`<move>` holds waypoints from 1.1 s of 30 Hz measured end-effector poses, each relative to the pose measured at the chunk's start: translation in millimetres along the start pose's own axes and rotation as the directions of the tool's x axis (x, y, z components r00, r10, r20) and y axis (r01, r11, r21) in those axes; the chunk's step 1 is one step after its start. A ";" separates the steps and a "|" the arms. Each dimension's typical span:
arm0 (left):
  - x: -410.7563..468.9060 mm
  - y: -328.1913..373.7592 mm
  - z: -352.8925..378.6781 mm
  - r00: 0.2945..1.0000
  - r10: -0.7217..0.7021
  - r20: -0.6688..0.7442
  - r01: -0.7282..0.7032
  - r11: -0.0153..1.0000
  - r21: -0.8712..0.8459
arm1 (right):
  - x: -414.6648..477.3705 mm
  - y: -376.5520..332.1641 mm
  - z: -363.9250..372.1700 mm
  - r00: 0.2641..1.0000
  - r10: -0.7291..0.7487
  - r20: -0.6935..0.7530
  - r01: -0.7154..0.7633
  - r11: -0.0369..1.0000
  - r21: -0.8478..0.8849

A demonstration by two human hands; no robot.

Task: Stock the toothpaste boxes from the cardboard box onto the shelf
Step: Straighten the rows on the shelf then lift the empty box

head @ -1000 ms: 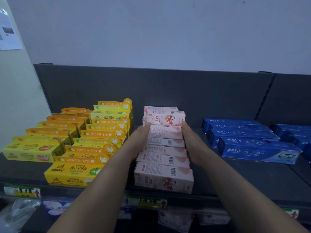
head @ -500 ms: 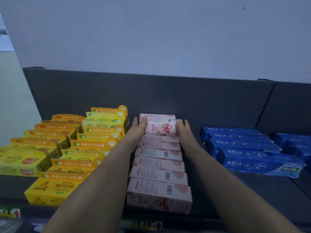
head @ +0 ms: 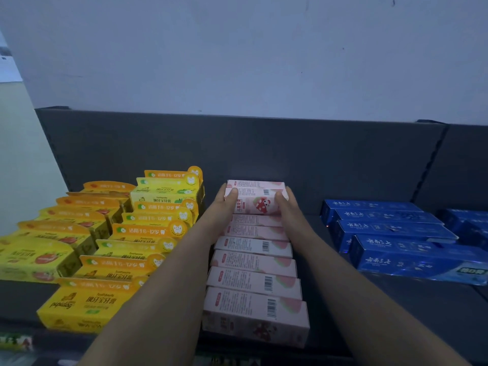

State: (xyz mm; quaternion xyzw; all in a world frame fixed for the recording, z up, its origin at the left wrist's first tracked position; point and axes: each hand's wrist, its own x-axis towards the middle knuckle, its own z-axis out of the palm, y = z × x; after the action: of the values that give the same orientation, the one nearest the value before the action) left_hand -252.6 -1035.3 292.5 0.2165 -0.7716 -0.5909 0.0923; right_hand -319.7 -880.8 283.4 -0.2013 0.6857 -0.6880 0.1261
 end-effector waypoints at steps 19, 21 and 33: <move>-52.6 5.7 -3.3 0.996 -0.091 -0.020 0.092 0.995 0.049 | -48.8 -6.9 -7.6 0.988 0.142 0.063 -0.141 0.990 -0.019; -53.7 -2.8 -3.6 0.994 -0.107 -0.021 0.108 0.993 0.041 | -58.2 -7.7 -6.4 0.985 0.160 0.066 -0.160 0.987 -0.002; -120.4 -10.8 -6.1 0.991 -0.130 -0.008 0.130 0.991 0.005 | -112.7 -8.6 -5.2 0.952 0.261 0.158 -0.282 0.951 0.129</move>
State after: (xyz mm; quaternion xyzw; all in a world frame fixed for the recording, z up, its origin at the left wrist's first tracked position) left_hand -140.7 -989.4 297.6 0.2689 -0.7571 -0.5928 0.0561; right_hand -221.1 -825.3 280.4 -0.1424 0.6427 -0.6979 0.2821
